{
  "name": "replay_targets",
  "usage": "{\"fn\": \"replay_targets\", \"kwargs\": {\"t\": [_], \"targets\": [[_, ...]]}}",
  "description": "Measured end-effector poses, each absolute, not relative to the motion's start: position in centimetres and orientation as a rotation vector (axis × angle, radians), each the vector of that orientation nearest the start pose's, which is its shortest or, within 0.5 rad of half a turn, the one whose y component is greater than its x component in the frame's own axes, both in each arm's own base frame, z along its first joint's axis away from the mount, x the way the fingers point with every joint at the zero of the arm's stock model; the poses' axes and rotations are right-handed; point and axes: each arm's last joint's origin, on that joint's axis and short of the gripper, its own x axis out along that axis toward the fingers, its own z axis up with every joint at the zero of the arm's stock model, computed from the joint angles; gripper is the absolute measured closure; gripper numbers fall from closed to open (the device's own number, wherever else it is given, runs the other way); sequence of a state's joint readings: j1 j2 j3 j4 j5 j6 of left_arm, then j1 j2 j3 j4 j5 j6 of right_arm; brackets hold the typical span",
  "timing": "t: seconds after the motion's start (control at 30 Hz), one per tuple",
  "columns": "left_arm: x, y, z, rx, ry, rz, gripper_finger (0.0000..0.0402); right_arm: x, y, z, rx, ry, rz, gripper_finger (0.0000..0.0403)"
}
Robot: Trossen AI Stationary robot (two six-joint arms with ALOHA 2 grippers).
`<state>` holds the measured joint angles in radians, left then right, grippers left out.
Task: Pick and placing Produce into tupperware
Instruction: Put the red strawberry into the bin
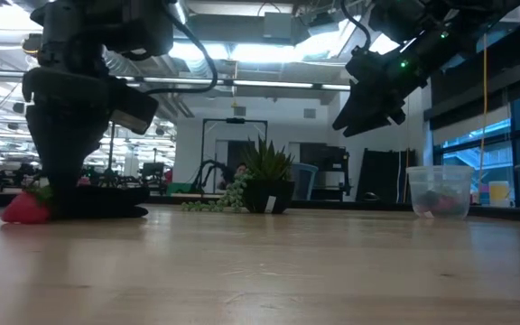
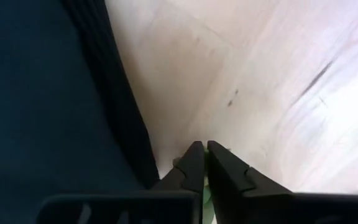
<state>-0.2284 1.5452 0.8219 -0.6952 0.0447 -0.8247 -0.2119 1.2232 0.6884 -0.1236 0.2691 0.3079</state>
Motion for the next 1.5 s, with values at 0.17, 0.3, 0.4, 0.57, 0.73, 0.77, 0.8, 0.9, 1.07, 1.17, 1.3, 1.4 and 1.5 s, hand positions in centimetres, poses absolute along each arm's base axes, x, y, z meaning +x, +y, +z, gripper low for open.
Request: {"fn": "replay_targets", "kwargs": {"t": [0.17,0.3,0.4,0.57,0.73,0.77,0.8,0.9,1.07,1.17,1.3,1.4,1.5], "targets": [[24.9,-5.2,15.5,-0.488,1.366,0.338,0.0396,24.0,-5.9,22.0,0.272,0.587,-0.562,0.0176],[26.2,-4.4,16.6,-0.334,1.245,0.382,0.0397,24.0,-5.9,22.0,0.283,0.588,-0.545,0.0176],[27.4,-3.9,18.2,-0.198,1.163,0.401,0.0399,24.1,-5.8,22.0,0.322,0.585,-0.507,0.0176],[30.2,-3.5,21.4,0.044,0.894,0.456,0.0399,24.4,-5.6,22.3,0.344,0.555,-0.441,0.0176],[32.5,-3.8,23.8,0.209,0.648,0.362,0.0400,24.8,-4.9,22.6,0.326,0.517,-0.399,0.0176],[32.7,-3.8,24.1,0.226,0.617,0.355,0.0400,24.9,-4.7,22.7,0.300,0.517,-0.375,0.0176],[32.9,-3.7,24.3,0.232,0.587,0.352,0.0400,25.0,-4.4,22.8,0.278,0.514,-0.350,0.0176],[33.6,-3.1,25.0,0.218,0.499,0.290,0.0401,25.3,-3.3,23.1,0.223,0.485,-0.269,0.0176],[34.0,-1.7,25.0,0.175,0.392,0.167,0.0401,25.8,-1.4,23.8,0.100,0.428,-0.157,0.0169],[34.1,-0.9,25.2,0.163,0.344,0.142,0.0401,25.9,-0.3,23.9,0.050,0.423,-0.106,0.0152],[34.3,-0.5,25.5,0.161,0.305,0.090,0.0401,25.9,0.8,23.9,0.039,0.423,-0.065,0.0116],[34.4,-0.6,25.8,0.154,0.259,0.029,0.0401,25.9,1.2,23.9,0.038,0.416,-0.049,0.0088],[34.5,-0.7,26.1,0.163,0.234,0.011,0.0401,26.0,1.3,24.1,0.036,0.397,-0.047,0.0070]]}}
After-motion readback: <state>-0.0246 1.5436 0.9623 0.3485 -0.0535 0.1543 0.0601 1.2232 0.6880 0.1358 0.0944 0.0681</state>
